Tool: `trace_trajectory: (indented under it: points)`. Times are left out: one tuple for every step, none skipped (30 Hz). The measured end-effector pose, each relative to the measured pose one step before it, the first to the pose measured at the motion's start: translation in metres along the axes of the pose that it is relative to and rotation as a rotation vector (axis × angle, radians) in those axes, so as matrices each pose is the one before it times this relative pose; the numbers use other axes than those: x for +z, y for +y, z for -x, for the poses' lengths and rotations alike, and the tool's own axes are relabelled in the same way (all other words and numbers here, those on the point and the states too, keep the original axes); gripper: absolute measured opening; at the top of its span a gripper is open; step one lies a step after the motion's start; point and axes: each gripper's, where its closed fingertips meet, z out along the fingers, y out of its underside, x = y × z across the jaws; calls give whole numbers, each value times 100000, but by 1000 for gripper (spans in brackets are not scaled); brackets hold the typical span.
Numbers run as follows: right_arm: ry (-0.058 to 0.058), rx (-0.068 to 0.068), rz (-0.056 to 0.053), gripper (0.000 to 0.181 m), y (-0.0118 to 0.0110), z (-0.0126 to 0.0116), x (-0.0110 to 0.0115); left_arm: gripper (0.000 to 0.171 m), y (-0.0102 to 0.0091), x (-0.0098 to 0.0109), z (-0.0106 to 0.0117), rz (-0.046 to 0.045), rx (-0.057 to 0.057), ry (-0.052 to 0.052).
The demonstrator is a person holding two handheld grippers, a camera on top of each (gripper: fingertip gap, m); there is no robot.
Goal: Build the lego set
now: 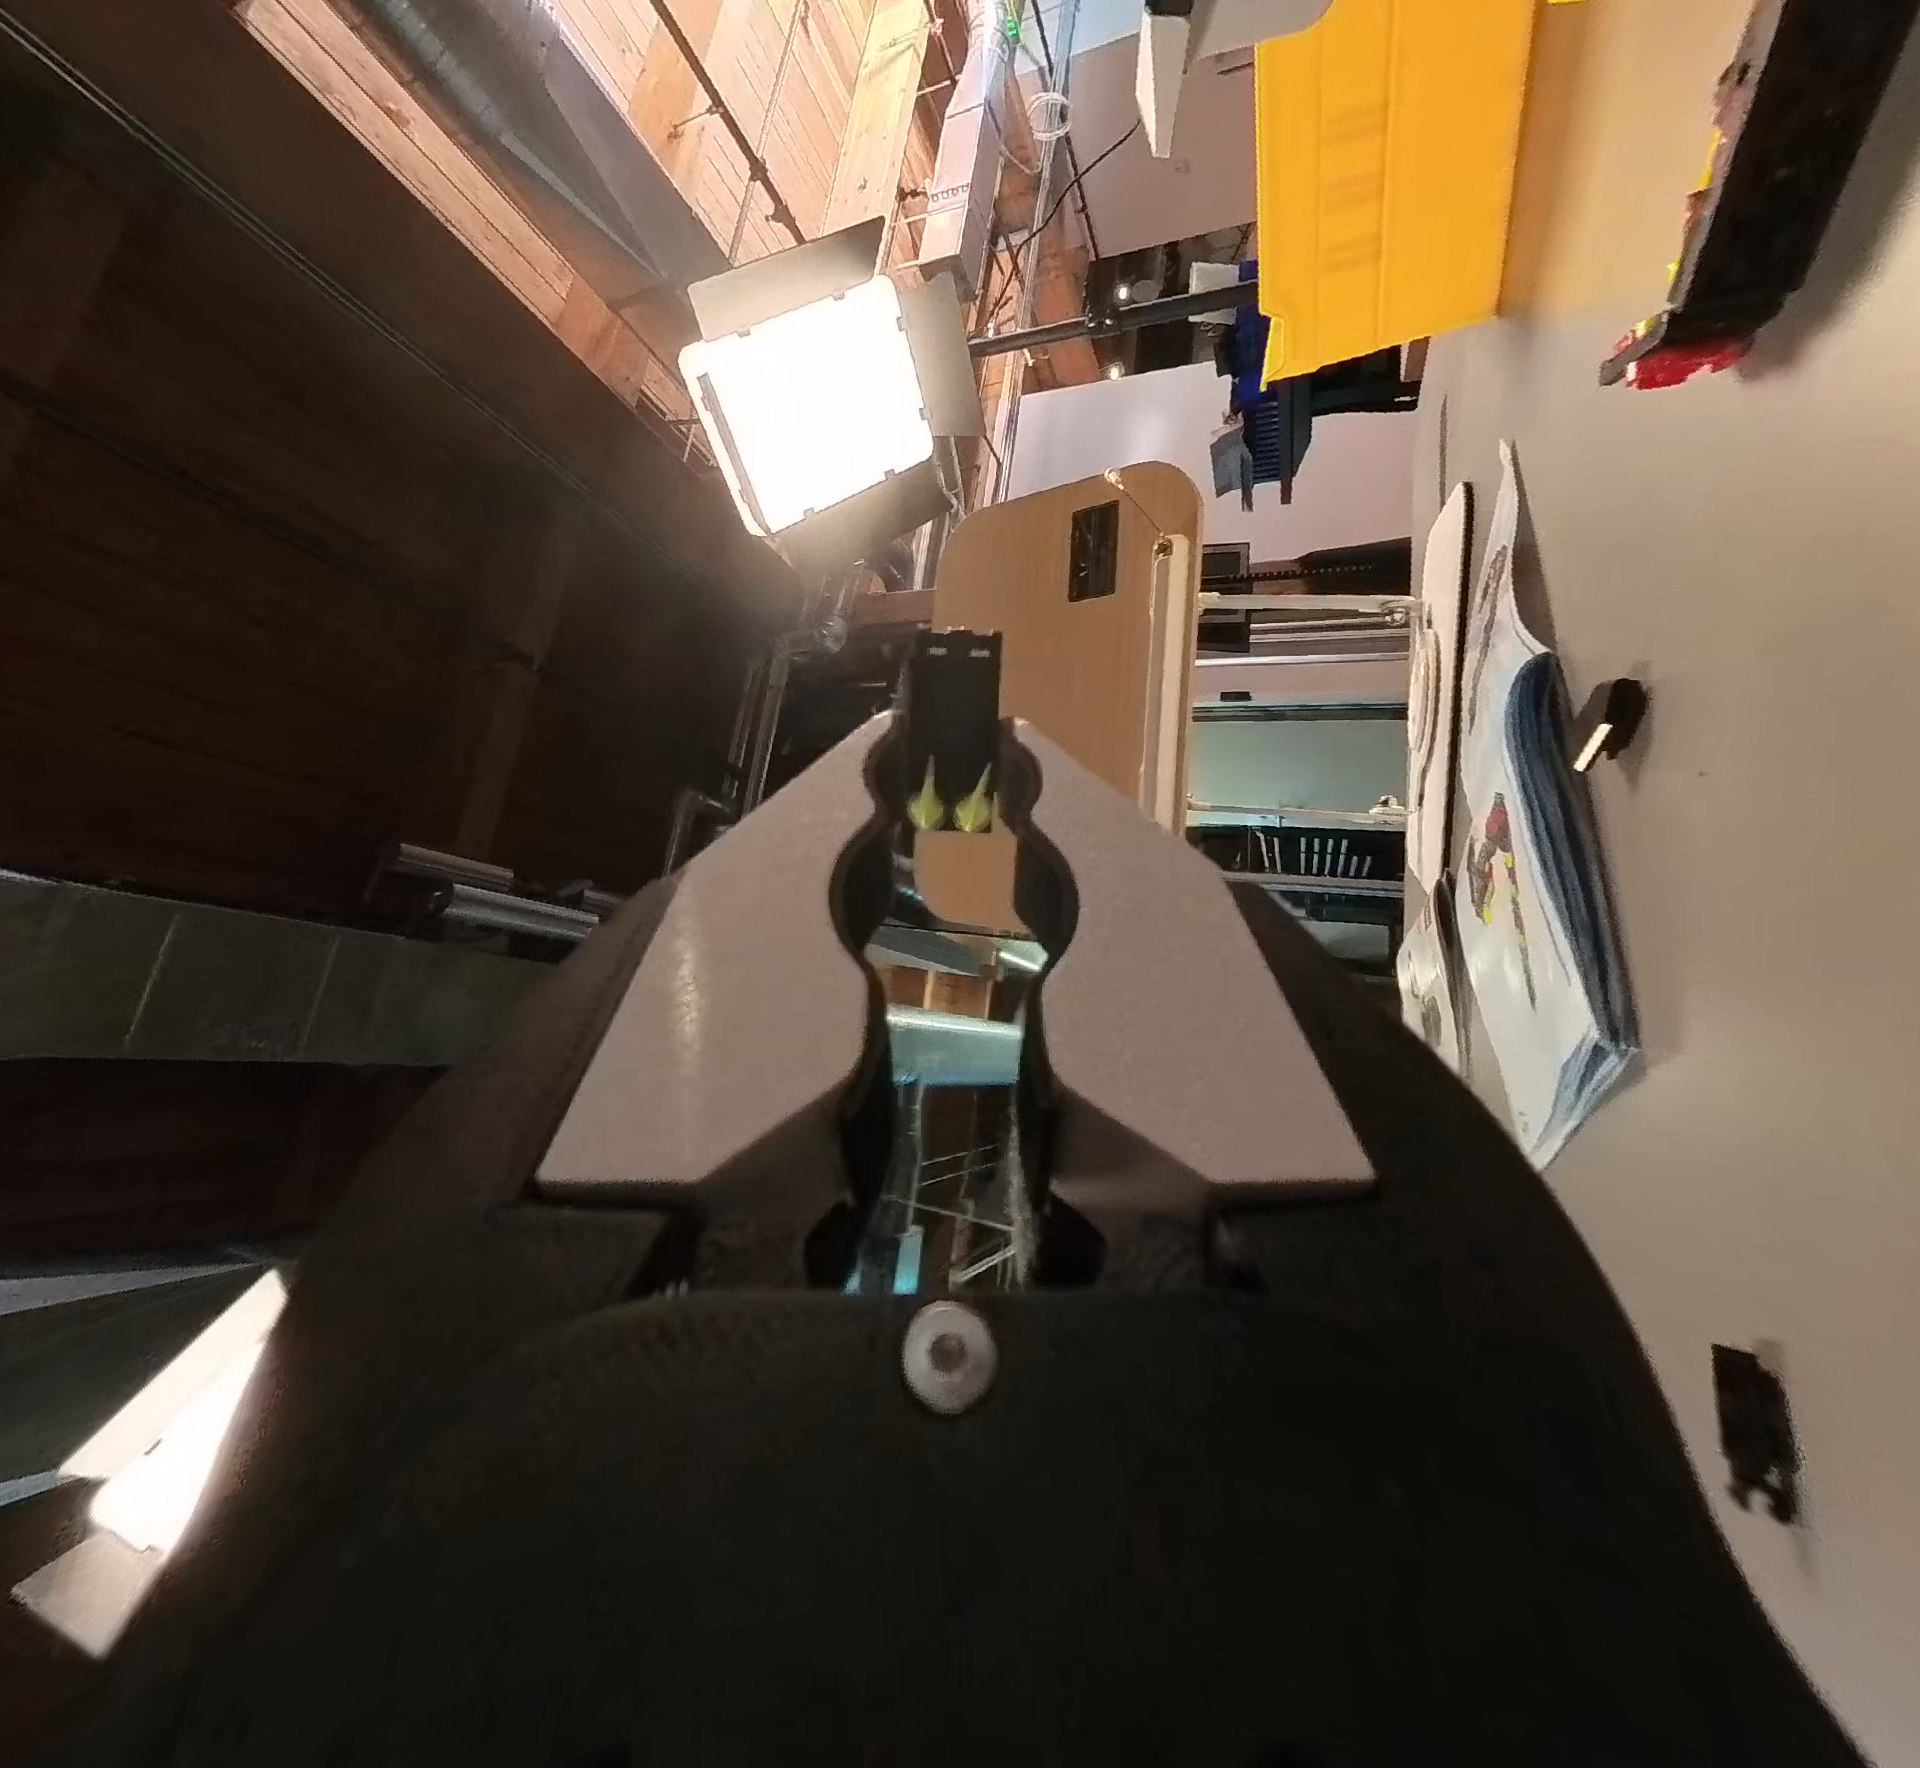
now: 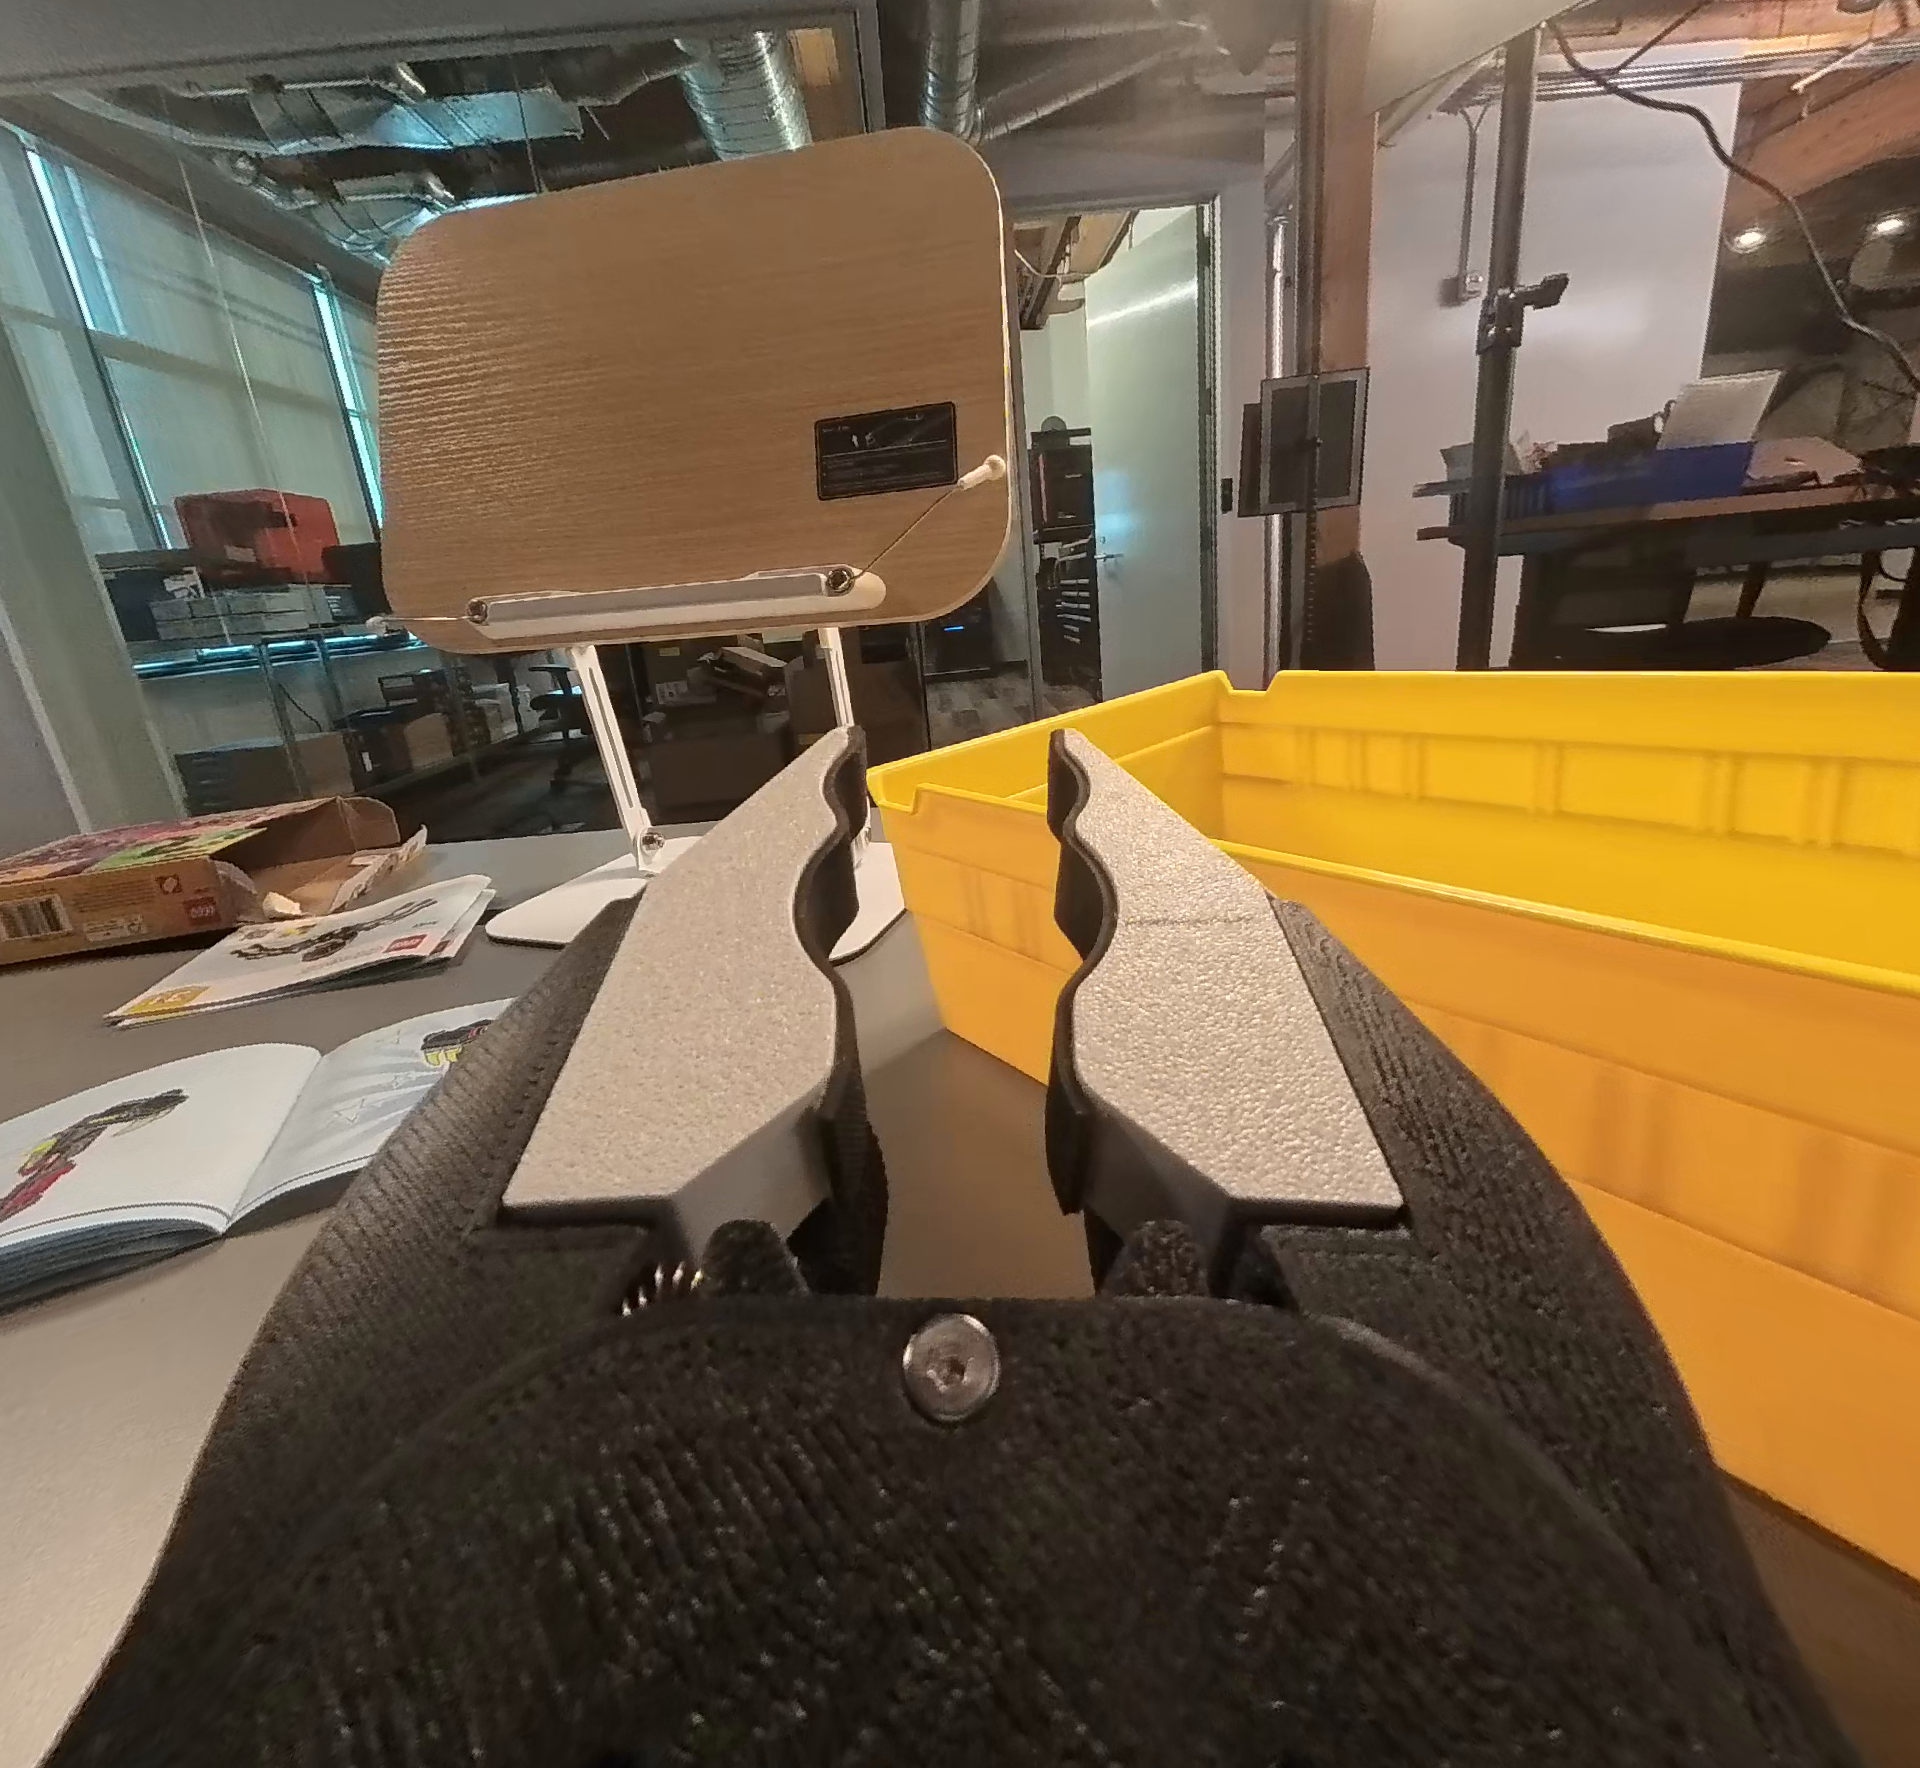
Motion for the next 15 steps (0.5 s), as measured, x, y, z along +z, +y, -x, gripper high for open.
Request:
trace_trajectory:
  points:
    - [-69,-14,-18,33,-3,18,-3,15,-43,-11,-171,-212,-670,663]
    - [-31,-74,-23,33,-7,4,-11,15,-47,-22,-140,-160,-895,517]
    - [5,-104,-46,33,-7,10,-5,15,-62,-3,-150,-119,-1442,515]
    - [-40,-45,-47,33,-11,17,-13,15,-49,21,-174,78,-2673,600]
    - [-48,-19,39,33,5,15,-7,15,63,75,-249,681,-4773,1069]
    - [-33,-58,16,33,5,4,8,15,113,97,-375,1232,-6383,1745]
    - [-43,-77,-72,33,-11,19,-3,15,154,170,-377,1282,-6701,1705]
    - [-109,-146,-16,33,-6,23,18,15,148,158,-332,852,-5747,1401]
    - [-209,-203,40,33,8,49,27,15,163,182,-320,786,-3952,1499]
    - [-287,-275,10,33,10,72,43,15,289,163,-261,1149,-2259,988]
    - [-388,-383,16,33,6,105,55,15,375,155,-313,1449,-1006,1167]
    - [-423,-497,44,33,19,123,76,15,392,149,-357,1549,-312,1511]
    - [-488,-589,12,33,25,156,73,15,273,95,-295,965,-51,1267]
    - [-431,-714,-51,33,17,164,112,15,177,90,-328,476,-300,1417]
    - [-325,-898,-79,33,49,166,158,15,230,193,-318,472,-1027,1675]
